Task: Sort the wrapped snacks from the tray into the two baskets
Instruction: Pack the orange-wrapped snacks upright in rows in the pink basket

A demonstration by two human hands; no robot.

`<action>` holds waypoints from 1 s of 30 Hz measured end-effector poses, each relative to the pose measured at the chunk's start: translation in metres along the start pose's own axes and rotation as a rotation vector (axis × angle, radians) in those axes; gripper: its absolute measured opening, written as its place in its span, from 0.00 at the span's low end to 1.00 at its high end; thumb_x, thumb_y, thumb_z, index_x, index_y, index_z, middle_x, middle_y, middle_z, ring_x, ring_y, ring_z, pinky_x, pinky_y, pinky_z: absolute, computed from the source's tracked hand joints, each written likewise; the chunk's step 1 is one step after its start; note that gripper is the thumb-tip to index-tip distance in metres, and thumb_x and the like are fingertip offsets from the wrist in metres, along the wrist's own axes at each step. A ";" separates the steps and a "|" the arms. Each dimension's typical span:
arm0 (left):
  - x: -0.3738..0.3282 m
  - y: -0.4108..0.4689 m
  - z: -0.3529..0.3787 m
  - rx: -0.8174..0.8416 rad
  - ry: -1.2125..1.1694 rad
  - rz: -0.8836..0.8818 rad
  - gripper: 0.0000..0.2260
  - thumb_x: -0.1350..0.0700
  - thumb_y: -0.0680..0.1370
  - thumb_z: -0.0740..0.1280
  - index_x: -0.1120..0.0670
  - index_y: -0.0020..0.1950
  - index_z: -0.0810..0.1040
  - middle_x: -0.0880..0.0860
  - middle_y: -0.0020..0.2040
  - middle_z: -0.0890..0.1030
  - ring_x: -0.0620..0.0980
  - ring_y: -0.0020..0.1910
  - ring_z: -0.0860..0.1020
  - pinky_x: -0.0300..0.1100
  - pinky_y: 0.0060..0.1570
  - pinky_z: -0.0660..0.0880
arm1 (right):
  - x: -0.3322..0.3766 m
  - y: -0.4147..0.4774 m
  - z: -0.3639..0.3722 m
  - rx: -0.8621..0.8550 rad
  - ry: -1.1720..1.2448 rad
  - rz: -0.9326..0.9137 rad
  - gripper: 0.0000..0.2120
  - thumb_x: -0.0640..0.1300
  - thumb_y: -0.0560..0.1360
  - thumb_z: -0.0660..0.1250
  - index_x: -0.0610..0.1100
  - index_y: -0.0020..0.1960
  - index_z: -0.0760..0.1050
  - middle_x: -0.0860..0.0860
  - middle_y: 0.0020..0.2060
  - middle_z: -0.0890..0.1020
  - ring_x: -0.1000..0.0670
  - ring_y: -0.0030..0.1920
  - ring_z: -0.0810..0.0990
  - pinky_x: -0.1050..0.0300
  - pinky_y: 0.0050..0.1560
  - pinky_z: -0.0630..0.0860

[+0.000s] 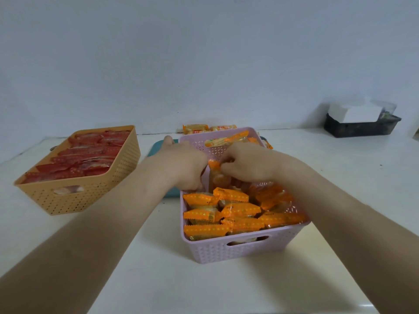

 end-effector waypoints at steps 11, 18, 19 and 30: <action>0.005 0.011 -0.009 -0.148 0.026 0.022 0.06 0.53 0.76 0.64 0.47 0.50 0.79 0.50 0.45 0.78 0.53 0.51 0.73 0.51 0.50 0.63 | -0.009 0.001 0.002 -0.119 -0.103 0.006 0.20 0.42 0.78 0.57 0.45 0.27 0.64 0.50 0.26 0.69 0.52 0.30 0.69 0.57 0.34 0.63; 0.028 -0.004 -0.017 -0.424 -0.442 0.069 0.10 0.47 0.78 0.63 0.49 0.51 0.81 0.49 0.44 0.78 0.50 0.48 0.75 0.44 0.41 0.68 | -0.006 -0.001 -0.001 -0.142 -0.050 -0.042 0.09 0.49 0.78 0.64 0.46 0.41 0.77 0.50 0.38 0.82 0.50 0.42 0.79 0.54 0.42 0.73; 0.029 -0.011 -0.019 -0.463 -0.485 0.058 0.10 0.47 0.79 0.63 0.49 0.51 0.80 0.48 0.44 0.78 0.49 0.47 0.75 0.44 0.40 0.68 | -0.006 -0.002 -0.004 -0.174 -0.044 -0.042 0.06 0.47 0.78 0.65 0.45 0.47 0.78 0.49 0.43 0.83 0.49 0.46 0.79 0.54 0.46 0.75; 0.021 -0.035 -0.011 -0.292 -0.426 0.076 0.10 0.54 0.76 0.63 0.44 0.53 0.82 0.47 0.45 0.79 0.47 0.50 0.75 0.42 0.47 0.71 | -0.004 -0.007 -0.005 -0.086 -0.096 -0.025 0.14 0.39 0.77 0.64 0.50 0.60 0.77 0.51 0.53 0.80 0.53 0.50 0.74 0.63 0.47 0.67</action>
Point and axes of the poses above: each hand's wrist, its own y-axis towards the middle knuckle, its own z-axis out of the palm, x = y × z, the point moved 7 cm from there along y, towards the middle knuckle
